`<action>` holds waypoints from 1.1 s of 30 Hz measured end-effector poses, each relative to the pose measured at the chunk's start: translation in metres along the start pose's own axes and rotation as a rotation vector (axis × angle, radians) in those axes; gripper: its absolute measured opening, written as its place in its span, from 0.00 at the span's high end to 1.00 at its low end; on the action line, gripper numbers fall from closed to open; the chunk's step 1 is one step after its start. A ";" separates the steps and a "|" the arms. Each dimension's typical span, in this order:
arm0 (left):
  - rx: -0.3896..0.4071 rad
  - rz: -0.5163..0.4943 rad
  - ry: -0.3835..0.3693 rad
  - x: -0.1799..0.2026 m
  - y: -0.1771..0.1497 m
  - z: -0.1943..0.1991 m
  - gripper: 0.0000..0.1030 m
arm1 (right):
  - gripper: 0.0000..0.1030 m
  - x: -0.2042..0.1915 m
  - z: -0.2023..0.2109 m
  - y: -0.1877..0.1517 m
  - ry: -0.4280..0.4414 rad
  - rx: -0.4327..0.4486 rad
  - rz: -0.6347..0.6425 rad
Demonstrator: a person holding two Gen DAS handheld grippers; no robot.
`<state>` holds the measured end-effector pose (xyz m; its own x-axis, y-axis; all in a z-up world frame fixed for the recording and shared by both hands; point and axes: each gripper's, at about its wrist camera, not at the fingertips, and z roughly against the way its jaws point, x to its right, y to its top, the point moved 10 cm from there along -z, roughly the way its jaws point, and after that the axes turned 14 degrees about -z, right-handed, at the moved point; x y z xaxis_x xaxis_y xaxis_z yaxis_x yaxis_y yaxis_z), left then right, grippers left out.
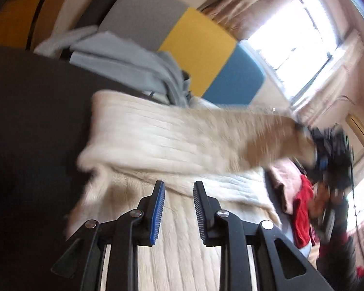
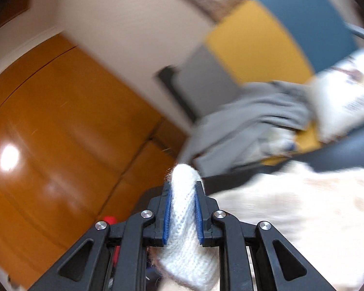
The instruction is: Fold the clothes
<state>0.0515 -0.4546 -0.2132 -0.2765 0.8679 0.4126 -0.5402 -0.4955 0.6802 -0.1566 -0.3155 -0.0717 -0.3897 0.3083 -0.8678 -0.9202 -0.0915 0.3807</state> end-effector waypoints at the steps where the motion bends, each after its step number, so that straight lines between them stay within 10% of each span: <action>1: -0.012 0.020 0.016 -0.006 -0.003 -0.009 0.77 | 0.84 0.026 0.009 0.005 -0.032 0.011 -0.046; 7: 0.015 0.146 0.103 -0.045 -0.014 -0.006 0.77 | 0.84 0.135 0.034 -0.008 -0.176 0.010 -0.193; 11: 0.051 0.170 0.114 -0.058 -0.010 0.001 0.76 | 0.72 0.160 0.048 -0.013 -0.120 0.010 -0.306; 15: 0.047 0.162 0.168 -0.067 -0.012 0.000 0.76 | 0.25 0.155 0.066 -0.009 -0.007 0.011 -0.337; 18: 0.025 0.167 0.181 -0.077 -0.019 0.000 0.76 | 0.16 0.146 0.070 -0.008 -0.034 0.027 -0.265; 20: 0.020 0.156 0.187 -0.077 -0.018 0.001 0.76 | 0.18 0.149 0.066 -0.014 -0.146 0.009 -0.192; 24: 0.030 0.138 0.208 -0.078 -0.013 0.008 0.76 | 0.92 0.162 0.063 -0.020 -0.302 -0.018 -0.144; 29: 0.033 0.164 0.232 -0.096 -0.023 0.017 0.77 | 0.92 0.127 0.095 -0.008 -0.209 0.104 -0.086; 33: 0.025 0.157 0.247 -0.101 -0.028 0.023 0.78 | 0.92 0.166 0.087 -0.027 -0.353 0.014 -0.107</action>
<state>0.1130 -0.5287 -0.2602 -0.5417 0.7613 0.3563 -0.4570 -0.6225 0.6354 -0.1926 -0.1791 -0.1982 -0.2520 0.6235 -0.7401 -0.9534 -0.0288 0.3004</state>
